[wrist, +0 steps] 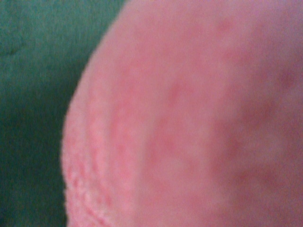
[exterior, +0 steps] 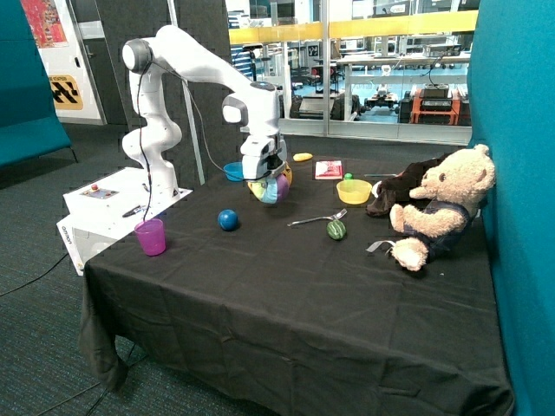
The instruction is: Sort the balls from left to right in order of size
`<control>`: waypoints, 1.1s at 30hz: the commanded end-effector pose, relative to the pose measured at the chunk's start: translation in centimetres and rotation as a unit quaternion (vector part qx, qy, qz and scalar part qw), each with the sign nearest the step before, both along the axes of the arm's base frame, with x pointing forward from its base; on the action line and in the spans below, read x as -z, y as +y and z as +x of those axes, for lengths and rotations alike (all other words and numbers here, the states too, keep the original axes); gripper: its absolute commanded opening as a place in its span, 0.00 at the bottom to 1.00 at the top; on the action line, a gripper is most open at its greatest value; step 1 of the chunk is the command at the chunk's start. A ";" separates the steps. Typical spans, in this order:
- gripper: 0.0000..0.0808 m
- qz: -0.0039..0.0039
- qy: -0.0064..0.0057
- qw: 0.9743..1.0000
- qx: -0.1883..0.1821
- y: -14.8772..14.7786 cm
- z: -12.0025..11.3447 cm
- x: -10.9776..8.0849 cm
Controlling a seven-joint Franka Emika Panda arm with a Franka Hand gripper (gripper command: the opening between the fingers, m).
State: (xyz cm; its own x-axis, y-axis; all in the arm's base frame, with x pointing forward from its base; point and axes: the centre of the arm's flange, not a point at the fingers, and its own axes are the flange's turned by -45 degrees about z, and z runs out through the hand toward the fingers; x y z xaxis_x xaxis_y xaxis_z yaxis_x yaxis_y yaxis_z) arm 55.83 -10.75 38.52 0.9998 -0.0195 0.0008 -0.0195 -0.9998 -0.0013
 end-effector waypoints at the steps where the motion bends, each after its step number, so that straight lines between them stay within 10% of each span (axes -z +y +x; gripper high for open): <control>1: 0.00 -0.001 0.000 1.000 0.006 0.7 -3.0 0.2; 33: 0.00 -0.001 0.000 1.000 0.011 0.9 -8.3 2.5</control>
